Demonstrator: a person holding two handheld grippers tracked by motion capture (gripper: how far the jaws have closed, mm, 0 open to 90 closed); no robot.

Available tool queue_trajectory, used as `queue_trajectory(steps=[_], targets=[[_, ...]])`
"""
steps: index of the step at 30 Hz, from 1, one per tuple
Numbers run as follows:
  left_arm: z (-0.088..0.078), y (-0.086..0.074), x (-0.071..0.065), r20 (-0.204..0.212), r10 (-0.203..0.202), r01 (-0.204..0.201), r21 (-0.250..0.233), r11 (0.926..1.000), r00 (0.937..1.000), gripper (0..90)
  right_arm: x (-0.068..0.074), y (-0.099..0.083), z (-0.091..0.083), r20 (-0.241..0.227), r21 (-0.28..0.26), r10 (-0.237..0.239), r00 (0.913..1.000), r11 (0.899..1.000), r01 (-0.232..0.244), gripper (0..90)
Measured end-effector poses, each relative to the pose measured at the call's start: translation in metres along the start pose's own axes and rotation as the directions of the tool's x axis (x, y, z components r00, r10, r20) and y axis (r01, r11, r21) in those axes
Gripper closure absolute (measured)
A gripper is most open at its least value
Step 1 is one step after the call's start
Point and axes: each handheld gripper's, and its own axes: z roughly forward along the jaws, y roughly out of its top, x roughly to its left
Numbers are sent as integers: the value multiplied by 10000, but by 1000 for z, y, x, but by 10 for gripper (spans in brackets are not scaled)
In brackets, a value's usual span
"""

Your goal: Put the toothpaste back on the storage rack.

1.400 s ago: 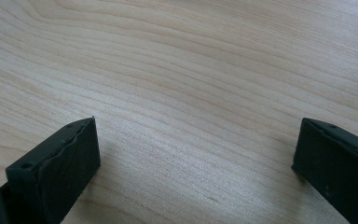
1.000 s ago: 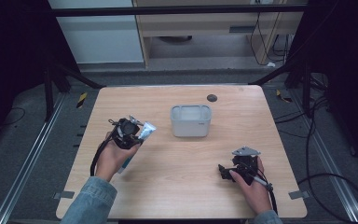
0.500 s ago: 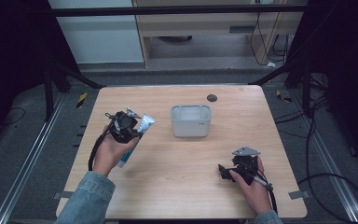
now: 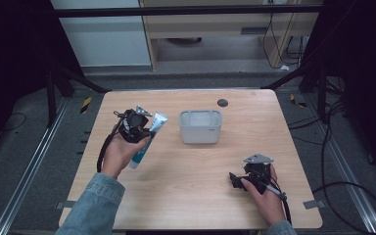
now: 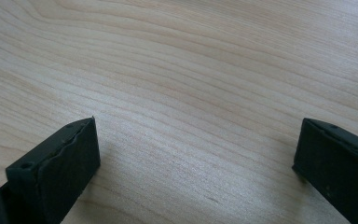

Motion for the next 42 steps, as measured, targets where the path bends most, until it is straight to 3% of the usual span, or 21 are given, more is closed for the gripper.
queue_trajectory(steps=[8,17,27,32,42], targets=[[-13,7,1,117,-71,76,-394,9992,9999,793,0,0,0,5,-5,-9,10000,10000,9,4],[-27,22,-11,16,244,-242,-643,9976,9997,793,0,0,0,-1,2,2,10000,10000,-2,4],[-22,35,-20,196,281,-265,-778,9966,9994,794,0,0,0,1,1,-7,10000,10000,7,3],[-23,46,-26,-90,610,-615,-713,9956,9981,794,0,0,0,4,1,-2,10000,10000,2,3],[-30,63,-35,-109,685,-693,-1062,9919,9976,794,1,1,0,-49,48,153,9999,9999,-153,3]])
